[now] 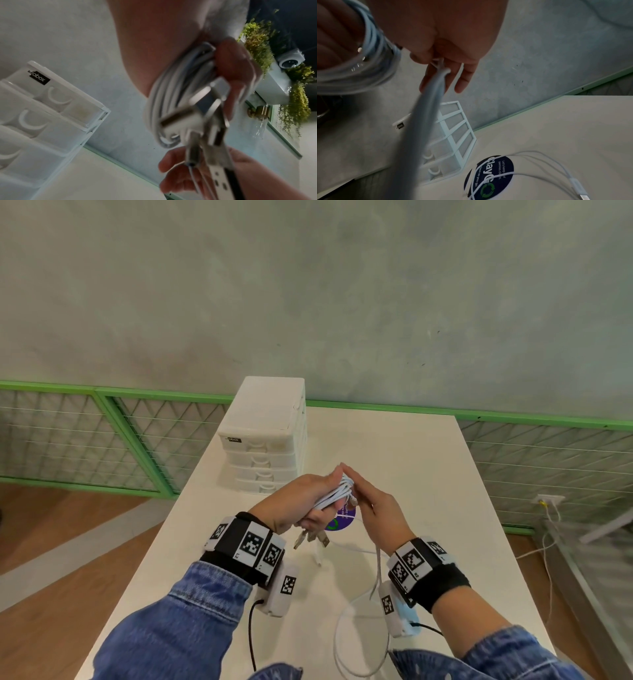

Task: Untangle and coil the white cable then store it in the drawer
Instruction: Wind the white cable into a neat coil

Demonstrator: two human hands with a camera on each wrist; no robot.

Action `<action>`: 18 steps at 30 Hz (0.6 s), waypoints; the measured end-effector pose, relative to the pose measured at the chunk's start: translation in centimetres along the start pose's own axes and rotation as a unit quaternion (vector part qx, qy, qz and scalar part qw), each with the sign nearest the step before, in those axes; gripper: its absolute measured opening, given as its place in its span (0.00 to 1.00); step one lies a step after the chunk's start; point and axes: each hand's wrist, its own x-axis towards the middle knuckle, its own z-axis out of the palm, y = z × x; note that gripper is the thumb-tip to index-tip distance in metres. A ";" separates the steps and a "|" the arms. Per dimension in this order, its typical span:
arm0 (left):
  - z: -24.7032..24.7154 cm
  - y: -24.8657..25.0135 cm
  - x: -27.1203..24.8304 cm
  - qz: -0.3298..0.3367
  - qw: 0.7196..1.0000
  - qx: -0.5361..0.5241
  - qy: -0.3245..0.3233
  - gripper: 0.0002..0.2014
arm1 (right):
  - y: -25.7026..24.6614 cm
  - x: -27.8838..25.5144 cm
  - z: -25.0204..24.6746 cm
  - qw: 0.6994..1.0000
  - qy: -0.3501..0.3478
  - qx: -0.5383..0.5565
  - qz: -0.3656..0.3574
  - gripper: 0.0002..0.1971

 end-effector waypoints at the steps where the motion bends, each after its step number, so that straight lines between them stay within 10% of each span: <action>1: -0.1 0.1 -0.1 0.007 1.000 -0.008 -0.005 0.28 | 0.2 0.0 0.2 1.000 -0.012 -0.021 0.013 0.30; 6: 0.2 1.1 -0.3 0.053 0.997 -0.048 -0.036 0.29 | 0.2 -0.7 1.4 0.996 -0.046 -0.058 0.042 0.12; 18: 2.1 2.6 1.2 0.148 0.935 -0.323 0.017 0.28 | -0.9 -1.0 2.7 0.983 -0.142 -0.064 0.094 0.13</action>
